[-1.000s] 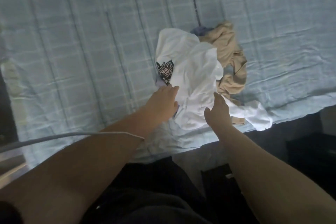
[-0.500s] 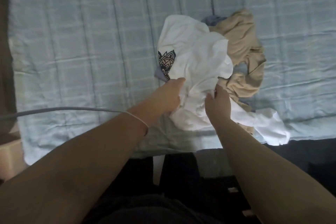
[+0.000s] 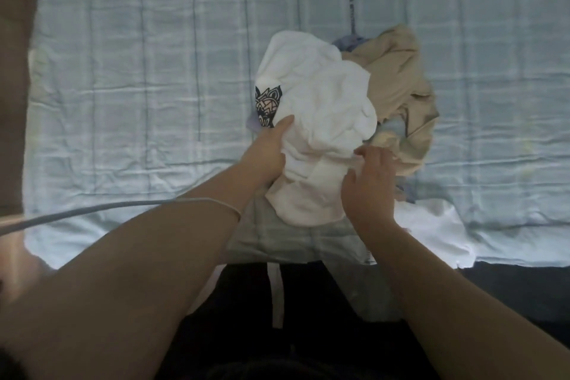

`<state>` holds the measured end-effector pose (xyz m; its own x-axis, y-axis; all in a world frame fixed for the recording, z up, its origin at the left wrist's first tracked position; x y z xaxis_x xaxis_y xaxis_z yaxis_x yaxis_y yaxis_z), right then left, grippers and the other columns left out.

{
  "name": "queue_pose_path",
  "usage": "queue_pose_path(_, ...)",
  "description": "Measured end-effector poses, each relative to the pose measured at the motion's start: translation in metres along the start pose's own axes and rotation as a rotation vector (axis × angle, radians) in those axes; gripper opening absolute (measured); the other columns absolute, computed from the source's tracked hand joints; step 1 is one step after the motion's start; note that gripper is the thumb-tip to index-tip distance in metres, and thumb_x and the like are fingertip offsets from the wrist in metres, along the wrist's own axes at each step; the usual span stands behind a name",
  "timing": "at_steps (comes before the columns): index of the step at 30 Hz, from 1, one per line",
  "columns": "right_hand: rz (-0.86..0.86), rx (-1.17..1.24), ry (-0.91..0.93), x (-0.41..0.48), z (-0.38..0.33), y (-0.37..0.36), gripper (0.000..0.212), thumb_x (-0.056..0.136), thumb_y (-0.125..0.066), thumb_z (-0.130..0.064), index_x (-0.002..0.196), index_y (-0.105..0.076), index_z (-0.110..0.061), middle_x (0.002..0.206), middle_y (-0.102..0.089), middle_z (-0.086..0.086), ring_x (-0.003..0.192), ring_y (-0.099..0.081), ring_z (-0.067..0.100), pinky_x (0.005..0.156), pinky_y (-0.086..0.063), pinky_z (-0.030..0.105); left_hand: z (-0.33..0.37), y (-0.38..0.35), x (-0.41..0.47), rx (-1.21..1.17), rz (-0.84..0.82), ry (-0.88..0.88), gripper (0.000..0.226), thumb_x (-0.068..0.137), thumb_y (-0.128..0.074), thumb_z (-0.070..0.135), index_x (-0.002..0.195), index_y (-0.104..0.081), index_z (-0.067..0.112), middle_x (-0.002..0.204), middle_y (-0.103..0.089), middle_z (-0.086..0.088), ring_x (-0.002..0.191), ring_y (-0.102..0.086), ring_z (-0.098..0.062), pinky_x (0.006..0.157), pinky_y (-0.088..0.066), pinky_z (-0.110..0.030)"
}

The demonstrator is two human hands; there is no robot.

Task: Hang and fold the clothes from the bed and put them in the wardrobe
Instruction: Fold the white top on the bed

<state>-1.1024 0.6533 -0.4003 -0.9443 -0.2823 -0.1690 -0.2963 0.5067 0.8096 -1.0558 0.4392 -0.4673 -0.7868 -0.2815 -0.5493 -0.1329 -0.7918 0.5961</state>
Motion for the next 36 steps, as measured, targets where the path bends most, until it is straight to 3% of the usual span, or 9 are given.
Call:
queue_pose_path(2, -0.097, -0.091, 0.122, -0.002, -0.011, -0.015, 0.042, 0.078, -0.062, -0.009, 0.119, -0.056, -0.016, 0.125, -0.051, 0.008, 0.114, -0.048, 0.031, 0.096, -0.037, 0.043, 0.001, 0.0, 0.003, 0.039, -0.02, -0.033, 0.074, 0.09, -0.052, 0.0, 0.156, -0.027, 0.02, 0.144, -0.037, -0.026, 0.124, -0.048, -0.038, 0.107, -0.039, -0.034)
queue_pose_path(8, -0.418, -0.238, 0.0, 0.001, 0.005, -0.056, 0.073, 0.086, -0.068, -0.033, 0.148, -0.03, -0.024, 0.149, -0.033, 0.005, 0.136, -0.031, 0.031, 0.105, -0.037, 0.051, 0.004, 0.004, 0.007, 0.069, 0.014, 0.009, 0.054, 0.091, -0.046, 0.012, 0.145, -0.046, 0.021, 0.131, -0.047, -0.017, 0.113, -0.053, -0.034, 0.097, -0.045, -0.041)
queue_pose_path(15, -0.311, -0.127, 0.086, 0.016, 0.002, -0.05, 0.016, 0.086, -0.06, -0.023, 0.098, -0.051, -0.019, 0.093, -0.05, 0.001, 0.092, -0.05, 0.03, 0.076, -0.046, 0.043, -0.001, 0.004, -0.013, -0.007, 0.13, -0.031, 0.014, 0.093, -0.058, 0.013, 0.104, -0.067, 0.012, 0.099, -0.058, -0.005, 0.095, -0.059, -0.027, 0.074, -0.035, -0.027)
queue_pose_path(18, -0.291, -0.093, 0.133, 0.009, -0.003, -0.045, 0.014, 0.082, -0.061, -0.019, 0.095, -0.057, -0.014, 0.094, -0.053, 0.006, 0.089, -0.05, 0.032, 0.075, -0.046, 0.045, -0.013, 0.004, -0.033, 0.078, 0.197, -0.056, 0.02, 0.095, -0.059, 0.014, 0.111, -0.067, 0.004, 0.118, -0.049, -0.02, 0.107, -0.049, -0.033, 0.092, -0.04, -0.036)
queue_pose_path(21, -0.21, -0.105, 0.161, 0.002, -0.011, -0.037, 0.03, 0.074, -0.062, -0.019, 0.103, -0.06, -0.015, 0.111, -0.054, 0.008, 0.101, -0.051, 0.035, 0.084, -0.046, 0.046, -0.017, 0.013, -0.057, -0.119, 0.163, -0.027, 0.019, 0.097, -0.055, 0.009, 0.113, -0.061, 0.002, 0.123, -0.049, -0.012, 0.109, -0.049, -0.024, 0.098, -0.04, -0.026)
queue_pose_path(25, -0.298, 0.003, 0.132, -0.002, -0.033, -0.033, 0.067, 0.074, -0.067, -0.016, 0.138, -0.046, -0.013, 0.147, -0.039, 0.013, 0.139, -0.034, 0.034, 0.111, -0.034, 0.049, -0.015, 0.039, -0.086, -0.385, 0.138, 0.041, 0.005, 0.101, -0.048, 0.015, 0.099, -0.051, 0.018, 0.079, -0.054, 0.01, 0.066, -0.051, 0.003, 0.058, -0.038, -0.016)
queue_pose_path(30, -0.551, 0.222, 0.151, -0.015, -0.089, -0.036, 0.096, 0.082, -0.071, -0.021, 0.157, -0.012, -0.019, 0.16, -0.024, 0.002, 0.146, -0.021, 0.01, 0.121, -0.022, 0.034, 0.004, 0.091, -0.115, -0.591, 0.196, -0.091, 0.014, 0.095, -0.058, 0.016, 0.098, -0.058, 0.002, 0.082, -0.057, 0.0, 0.076, -0.051, -0.014, 0.07, -0.039, -0.032)
queue_pose_path(33, -0.6, 0.244, 0.154, -0.018, -0.124, -0.037, 0.068, 0.083, -0.069, -0.019, 0.144, -0.038, -0.022, 0.13, -0.054, -0.008, 0.117, -0.052, -0.003, 0.105, -0.045, 0.031, 0.015, 0.118, -0.132, -0.745, 0.086, -0.147, 0.014, 0.089, -0.063, 0.026, 0.097, -0.065, 0.014, 0.085, -0.065, 0.006, 0.079, -0.06, -0.008, 0.071, -0.046, -0.022)
queue_pose_path(36, -0.614, 0.161, 0.026, -0.02, -0.155, -0.037, 0.028, 0.088, -0.063, -0.005, 0.112, -0.057, -0.019, 0.084, -0.055, -0.017, 0.084, -0.06, -0.007, 0.078, -0.049, 0.02, 0.014, 0.139, -0.143, -0.877, -0.009, -0.115, 0.011, 0.096, -0.06, 0.031, 0.092, -0.07, 0.026, 0.083, -0.068, 0.013, 0.08, -0.062, -0.005, 0.072, -0.048, -0.023)
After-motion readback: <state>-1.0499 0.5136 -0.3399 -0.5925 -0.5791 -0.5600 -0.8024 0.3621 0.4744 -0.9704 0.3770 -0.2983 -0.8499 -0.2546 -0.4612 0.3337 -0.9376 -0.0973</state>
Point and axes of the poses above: each hand's wrist, its own x-axis towards the middle knuckle, its own y-axis out of the back of the hand, z = x × y, the point moved 3 cm from there along x, towards the middle knuckle
